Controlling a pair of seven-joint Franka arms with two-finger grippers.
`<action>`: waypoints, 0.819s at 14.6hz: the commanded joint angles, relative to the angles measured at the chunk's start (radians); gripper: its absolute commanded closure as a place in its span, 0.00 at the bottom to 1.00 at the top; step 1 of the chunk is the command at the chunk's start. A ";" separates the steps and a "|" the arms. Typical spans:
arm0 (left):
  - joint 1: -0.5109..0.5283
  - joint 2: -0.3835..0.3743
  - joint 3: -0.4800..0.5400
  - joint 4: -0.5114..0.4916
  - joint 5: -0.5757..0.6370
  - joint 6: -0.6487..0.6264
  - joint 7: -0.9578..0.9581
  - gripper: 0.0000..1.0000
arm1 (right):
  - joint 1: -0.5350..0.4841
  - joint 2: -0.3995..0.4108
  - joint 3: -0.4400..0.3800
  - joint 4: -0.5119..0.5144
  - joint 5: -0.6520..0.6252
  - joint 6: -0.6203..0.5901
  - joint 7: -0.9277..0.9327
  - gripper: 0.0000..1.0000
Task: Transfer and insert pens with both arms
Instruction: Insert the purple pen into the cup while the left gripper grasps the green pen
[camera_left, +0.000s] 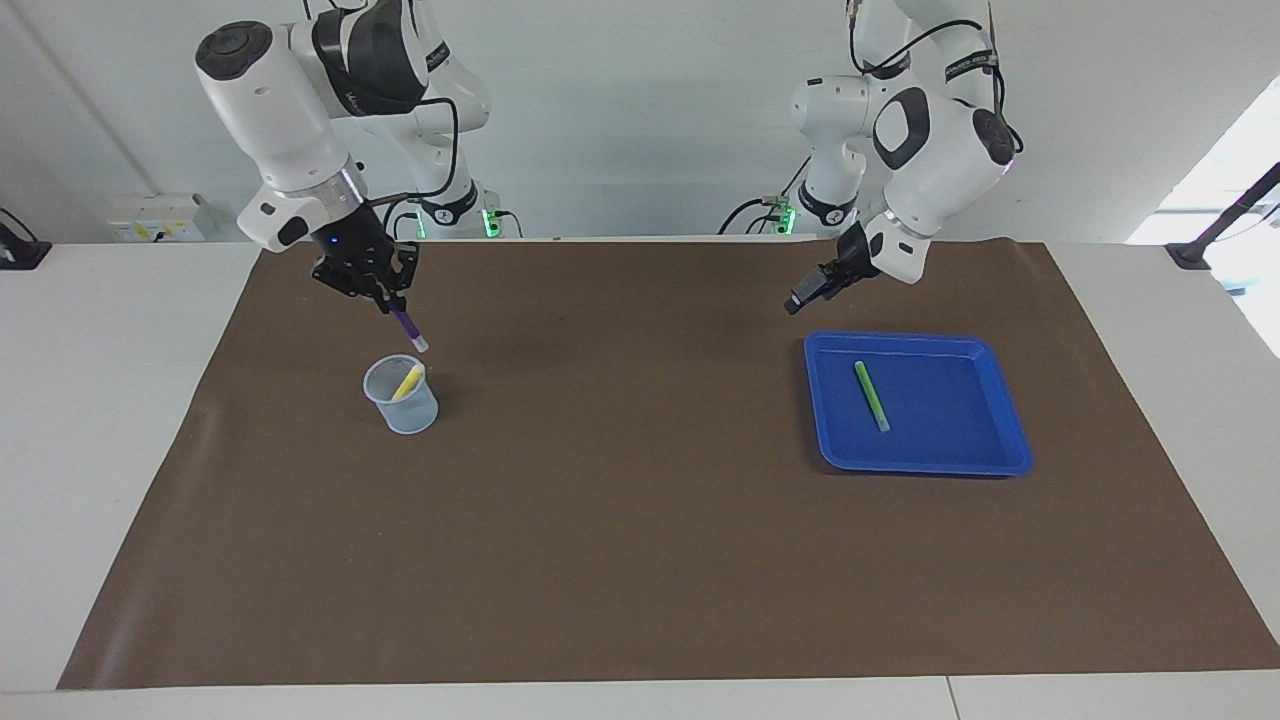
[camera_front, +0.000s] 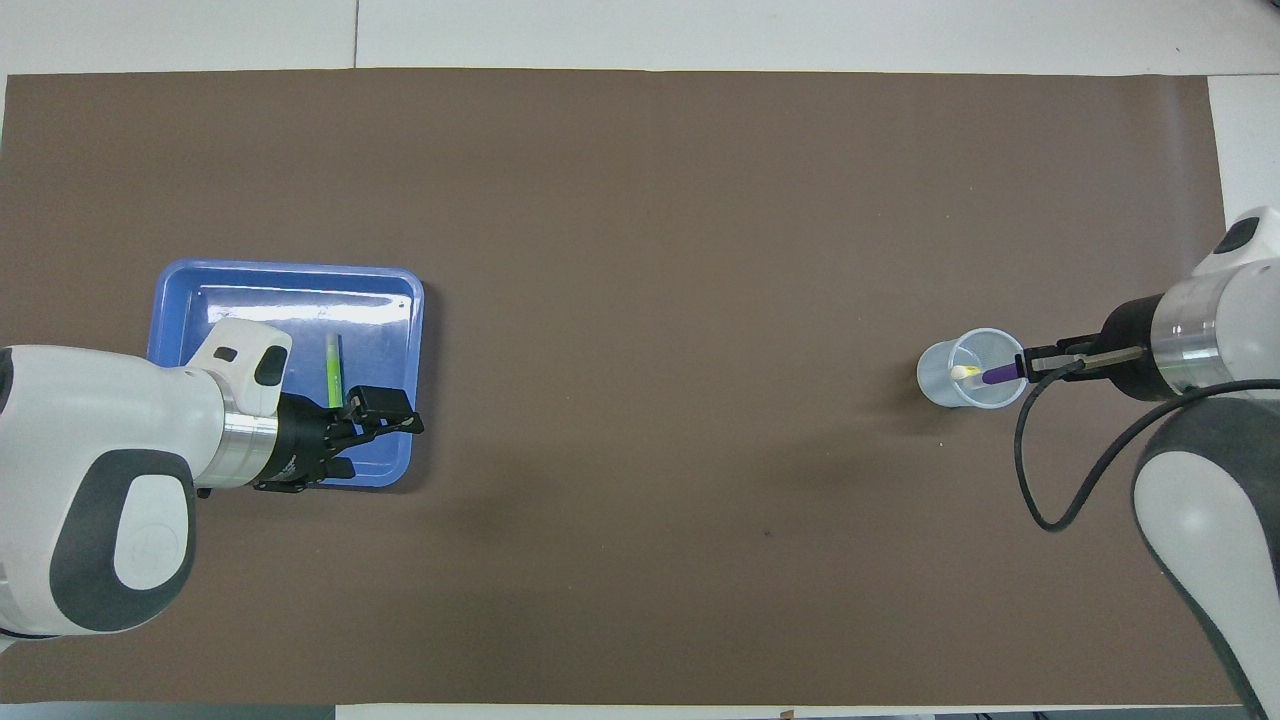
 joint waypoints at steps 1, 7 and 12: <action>0.039 0.089 -0.005 0.020 0.200 0.051 0.154 0.00 | -0.008 -0.062 -0.024 -0.121 -0.026 0.108 -0.087 1.00; 0.110 0.262 -0.005 0.031 0.359 0.297 0.222 0.00 | -0.008 -0.032 -0.048 -0.156 -0.041 0.195 -0.099 1.00; 0.101 0.350 -0.005 0.071 0.380 0.332 0.253 0.10 | -0.008 0.006 -0.050 -0.167 -0.041 0.266 -0.101 1.00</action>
